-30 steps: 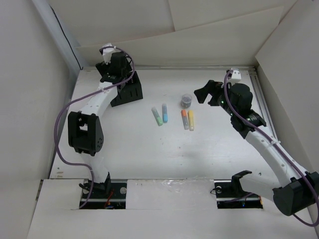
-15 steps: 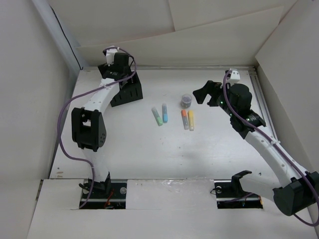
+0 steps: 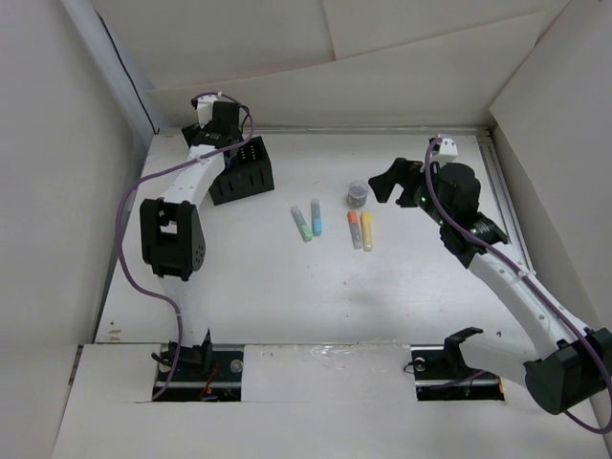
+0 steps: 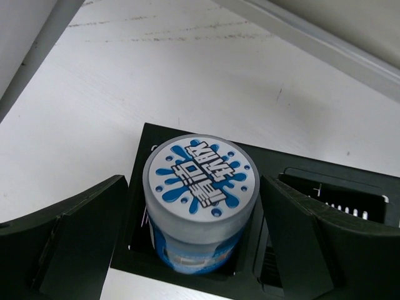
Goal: Sort the stationery into containers
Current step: Place the stationery into the container
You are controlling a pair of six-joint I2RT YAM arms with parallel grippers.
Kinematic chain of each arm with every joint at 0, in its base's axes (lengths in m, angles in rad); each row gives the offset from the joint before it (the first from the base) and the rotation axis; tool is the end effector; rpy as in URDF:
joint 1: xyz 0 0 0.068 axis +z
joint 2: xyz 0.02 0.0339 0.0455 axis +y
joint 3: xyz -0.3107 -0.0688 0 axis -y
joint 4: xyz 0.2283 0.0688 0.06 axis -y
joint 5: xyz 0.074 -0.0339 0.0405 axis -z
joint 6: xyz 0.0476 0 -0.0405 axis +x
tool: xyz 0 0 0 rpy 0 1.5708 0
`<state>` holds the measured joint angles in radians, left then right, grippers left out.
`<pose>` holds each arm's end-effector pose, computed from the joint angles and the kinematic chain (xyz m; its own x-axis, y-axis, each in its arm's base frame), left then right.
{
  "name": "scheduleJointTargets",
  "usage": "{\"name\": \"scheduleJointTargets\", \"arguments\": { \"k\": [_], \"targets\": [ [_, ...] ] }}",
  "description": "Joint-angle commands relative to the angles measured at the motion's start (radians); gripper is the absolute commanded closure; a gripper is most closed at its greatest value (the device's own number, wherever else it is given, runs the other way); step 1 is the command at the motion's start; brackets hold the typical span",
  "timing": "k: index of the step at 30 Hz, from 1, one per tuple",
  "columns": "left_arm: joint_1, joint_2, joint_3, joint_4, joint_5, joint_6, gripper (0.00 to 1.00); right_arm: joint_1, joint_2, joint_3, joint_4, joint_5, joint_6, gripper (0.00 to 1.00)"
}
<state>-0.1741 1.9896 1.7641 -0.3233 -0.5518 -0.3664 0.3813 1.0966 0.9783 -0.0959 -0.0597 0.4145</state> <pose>0.4771 -0.0586 0.3450 -0.3747 -0.2439 -0.8945 -0.4576 0.8877 -0.0503 0.2130 0.0885 0.3967 -0.3520 0.2920 -0.8893 -0.3101 0.8601 0.4051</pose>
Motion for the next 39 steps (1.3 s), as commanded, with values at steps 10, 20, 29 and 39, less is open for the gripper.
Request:
{"name": "scheduleJointTargets", "arguments": {
  "k": [10,20,29,39],
  "targets": [
    [0.013,0.035,0.094,-0.042,-0.010,0.057,0.39,0.031,-0.007,0.003,0.056,0.004,-0.019,0.00],
    [-0.007,-0.125,-0.064,0.090,-0.091,0.046,0.69,0.031,-0.007,0.003,0.056,0.004,-0.019,0.00],
    [-0.034,-0.270,-0.303,0.308,-0.154,0.034,0.75,0.040,-0.007,0.003,0.056,0.004,-0.019,0.00],
    [-0.044,-0.324,-0.462,0.594,-0.166,0.110,0.78,0.050,-0.007,0.003,0.056,0.004,-0.019,0.00]
  ]
}}
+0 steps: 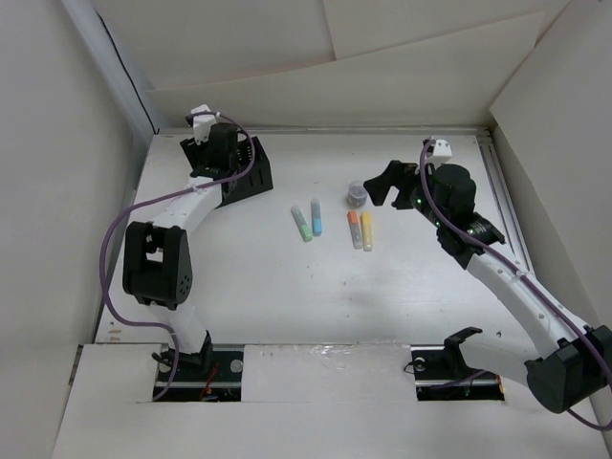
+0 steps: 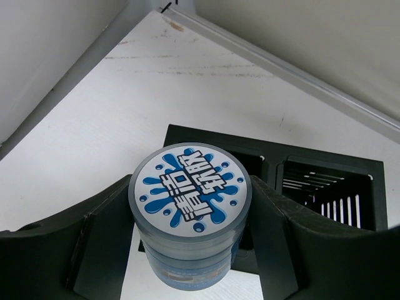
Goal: Sort the stationery into containers
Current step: Place the stationery into the container
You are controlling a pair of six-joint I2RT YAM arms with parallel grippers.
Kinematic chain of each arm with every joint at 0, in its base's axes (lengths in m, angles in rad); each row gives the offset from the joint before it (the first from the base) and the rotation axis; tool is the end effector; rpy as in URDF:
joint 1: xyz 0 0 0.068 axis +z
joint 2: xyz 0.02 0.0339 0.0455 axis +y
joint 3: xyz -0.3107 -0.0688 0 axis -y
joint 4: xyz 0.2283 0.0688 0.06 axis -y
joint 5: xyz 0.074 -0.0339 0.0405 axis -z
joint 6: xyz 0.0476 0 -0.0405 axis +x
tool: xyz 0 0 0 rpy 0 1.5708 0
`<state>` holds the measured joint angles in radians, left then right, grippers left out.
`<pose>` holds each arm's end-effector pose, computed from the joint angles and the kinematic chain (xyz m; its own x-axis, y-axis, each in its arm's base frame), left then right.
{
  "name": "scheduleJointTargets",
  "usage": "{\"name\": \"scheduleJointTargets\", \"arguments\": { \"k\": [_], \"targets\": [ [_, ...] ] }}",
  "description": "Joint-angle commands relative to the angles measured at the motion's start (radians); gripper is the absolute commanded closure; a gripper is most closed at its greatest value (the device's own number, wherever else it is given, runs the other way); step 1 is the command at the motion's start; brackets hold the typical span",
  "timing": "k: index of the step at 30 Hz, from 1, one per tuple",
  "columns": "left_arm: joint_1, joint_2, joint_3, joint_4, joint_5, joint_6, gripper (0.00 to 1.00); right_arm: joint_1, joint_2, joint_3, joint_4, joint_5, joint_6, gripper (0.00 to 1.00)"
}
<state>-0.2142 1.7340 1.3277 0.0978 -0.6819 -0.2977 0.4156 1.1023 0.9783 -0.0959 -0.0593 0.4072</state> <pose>0.4066 -0.0578 0.3513 -0.1599 -0.1983 -0.9670 -0.4902 0.8662 -0.0965 0.2114 0.0964 0.3955 -0.3638 0.2716 -0.8910 -0.3396 0.8520 0.3984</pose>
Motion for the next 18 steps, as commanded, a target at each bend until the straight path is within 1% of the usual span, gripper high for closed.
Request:
{"name": "scheduleJointTargets", "arguments": {
  "k": [1,7,18],
  "targets": [
    [-0.004,-0.068,-0.038,0.184,-0.036,0.042,0.78,0.015,-0.013,-0.006,0.065,0.004,-0.011,0.00],
    [-0.004,-0.068,-0.084,0.302,-0.045,0.091,0.78,0.015,-0.022,-0.015,0.074,0.004,-0.011,0.00],
    [-0.004,-0.039,-0.084,0.413,-0.064,0.152,0.78,0.015,-0.022,-0.015,0.084,0.013,-0.011,0.00]
  ]
}}
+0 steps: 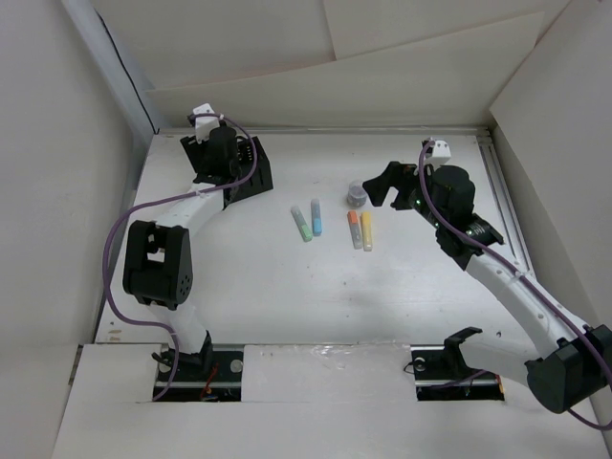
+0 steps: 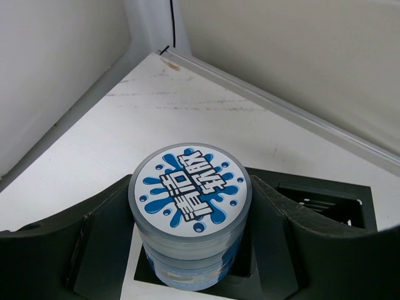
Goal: Sort the stationery into containers
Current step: Place the stationery into the container
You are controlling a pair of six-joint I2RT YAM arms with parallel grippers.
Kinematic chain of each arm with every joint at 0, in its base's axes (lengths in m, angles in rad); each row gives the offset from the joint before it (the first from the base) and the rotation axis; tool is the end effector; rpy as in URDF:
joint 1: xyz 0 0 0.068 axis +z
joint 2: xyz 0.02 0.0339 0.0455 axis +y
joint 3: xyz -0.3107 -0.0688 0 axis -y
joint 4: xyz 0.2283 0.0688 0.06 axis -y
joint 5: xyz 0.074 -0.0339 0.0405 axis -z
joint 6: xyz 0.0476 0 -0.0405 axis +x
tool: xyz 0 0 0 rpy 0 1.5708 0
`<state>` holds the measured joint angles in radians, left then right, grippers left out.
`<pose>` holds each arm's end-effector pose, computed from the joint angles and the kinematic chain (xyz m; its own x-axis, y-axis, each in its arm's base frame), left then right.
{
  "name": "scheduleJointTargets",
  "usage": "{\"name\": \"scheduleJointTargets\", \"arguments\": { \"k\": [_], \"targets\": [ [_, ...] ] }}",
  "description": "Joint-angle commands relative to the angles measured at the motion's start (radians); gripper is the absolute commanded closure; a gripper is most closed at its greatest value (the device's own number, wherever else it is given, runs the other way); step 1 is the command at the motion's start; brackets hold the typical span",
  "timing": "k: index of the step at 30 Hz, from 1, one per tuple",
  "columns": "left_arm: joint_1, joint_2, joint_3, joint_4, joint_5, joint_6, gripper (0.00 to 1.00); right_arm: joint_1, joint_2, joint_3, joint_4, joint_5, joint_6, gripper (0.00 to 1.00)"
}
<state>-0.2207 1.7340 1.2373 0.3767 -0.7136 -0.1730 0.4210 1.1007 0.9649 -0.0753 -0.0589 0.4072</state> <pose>0.4059 -0.0591 0.3509 -0.0344 -0.1257 -0.9915 -0.4817 0.8713 -0.0937 0.2110 0.0975 0.3936 -0.3580 0.2729 -0.8930 -0.3471 0.8489 0.3986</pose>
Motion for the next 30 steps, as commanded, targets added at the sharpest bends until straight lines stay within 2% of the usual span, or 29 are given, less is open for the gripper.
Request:
{"name": "scheduleJointTargets", "arguments": {
  "k": [1,30],
  "targets": [
    [0.003,-0.028,-0.002,0.143,-0.032,0.036,0.78,0.010,-0.021,-0.002,0.072,0.013,-0.011,0.00],
    [0.003,0.101,0.007,0.266,-0.023,0.064,0.78,0.028,-0.039,-0.040,0.120,0.013,-0.021,0.00]
  ]
}}
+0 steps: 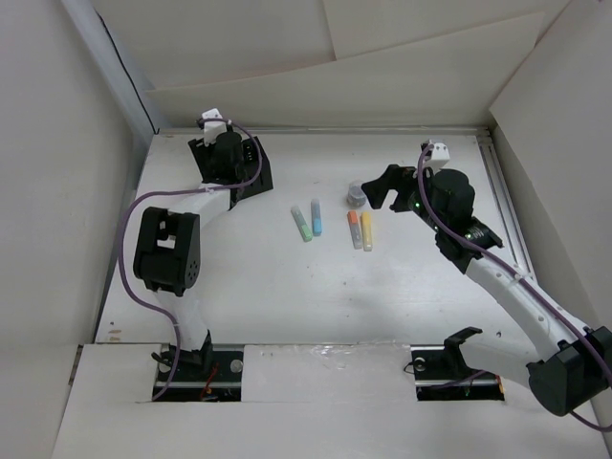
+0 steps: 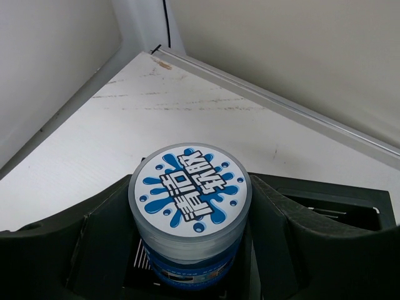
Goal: Sort the stationery into containers
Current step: Place the stationery into the container, then grab a piece of stationery with the left arm
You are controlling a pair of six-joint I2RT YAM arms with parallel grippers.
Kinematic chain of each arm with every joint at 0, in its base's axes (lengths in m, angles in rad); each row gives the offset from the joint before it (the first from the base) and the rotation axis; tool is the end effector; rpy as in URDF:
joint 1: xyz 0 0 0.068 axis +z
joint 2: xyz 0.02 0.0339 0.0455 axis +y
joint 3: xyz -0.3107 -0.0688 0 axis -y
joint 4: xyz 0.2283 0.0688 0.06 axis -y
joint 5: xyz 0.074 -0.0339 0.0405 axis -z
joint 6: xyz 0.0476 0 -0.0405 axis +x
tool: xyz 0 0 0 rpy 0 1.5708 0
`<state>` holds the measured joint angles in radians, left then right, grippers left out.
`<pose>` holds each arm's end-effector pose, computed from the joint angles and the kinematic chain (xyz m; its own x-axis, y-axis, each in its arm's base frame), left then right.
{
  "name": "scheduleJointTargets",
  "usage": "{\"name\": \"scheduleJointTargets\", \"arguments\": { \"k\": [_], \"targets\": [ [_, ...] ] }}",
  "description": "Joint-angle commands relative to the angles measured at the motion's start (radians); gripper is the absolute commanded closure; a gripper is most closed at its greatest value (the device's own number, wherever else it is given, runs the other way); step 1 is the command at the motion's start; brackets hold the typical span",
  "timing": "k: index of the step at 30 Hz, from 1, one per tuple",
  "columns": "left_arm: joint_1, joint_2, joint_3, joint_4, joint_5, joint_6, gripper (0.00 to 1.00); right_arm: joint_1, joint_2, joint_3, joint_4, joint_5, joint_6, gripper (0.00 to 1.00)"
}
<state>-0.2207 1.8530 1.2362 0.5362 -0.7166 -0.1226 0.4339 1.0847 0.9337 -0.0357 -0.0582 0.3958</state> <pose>0.4332 -0.0652 0.3200 -0.0200 -0.0900 -0.9957 -0.4798 0.8746 -0.0694 0.2066 0.0988 0.3906 -0.3372 0.2680 -0.9025 -0.3702 0.8437 0.3888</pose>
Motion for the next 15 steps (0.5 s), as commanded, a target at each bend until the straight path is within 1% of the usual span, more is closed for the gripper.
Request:
{"name": "scheduleJointTargets", "arguments": {
  "k": [1,3,5,8,9,10,13,15],
  "targets": [
    [0.003,-0.018,0.008,0.116,-0.020,0.023,0.78,0.016,-0.023,-0.009,0.080,0.012,-0.009,0.00],
    [0.003,-0.018,0.008,0.116,-0.029,0.023,0.76,0.016,-0.023,-0.009,0.089,0.003,-0.009,0.00],
    [0.003,-0.018,0.008,0.116,-0.038,0.023,0.67,0.016,-0.023,-0.009,0.089,0.003,-0.009,0.00],
    [0.003,-0.018,-0.003,0.116,-0.057,0.023,0.46,0.016,-0.023,-0.018,0.089,0.012,-0.009,0.00],
    [0.003,-0.018,-0.013,0.116,-0.057,0.023,0.34,0.016,-0.023,-0.018,0.089,0.012,-0.009,0.00],
    [-0.006,-0.032,-0.014,0.116,-0.069,0.023,0.29,0.016,-0.023,-0.018,0.089,0.012,-0.009,0.00],
    [-0.006,-0.063,-0.035,0.116,-0.078,0.023,0.20,0.016,-0.023,-0.018,0.089,0.012,-0.009,0.00],
    [-0.029,-0.089,-0.044,0.116,-0.089,0.032,0.15,0.016,-0.023,-0.018,0.089,0.012,-0.009,0.00]
  ]
}}
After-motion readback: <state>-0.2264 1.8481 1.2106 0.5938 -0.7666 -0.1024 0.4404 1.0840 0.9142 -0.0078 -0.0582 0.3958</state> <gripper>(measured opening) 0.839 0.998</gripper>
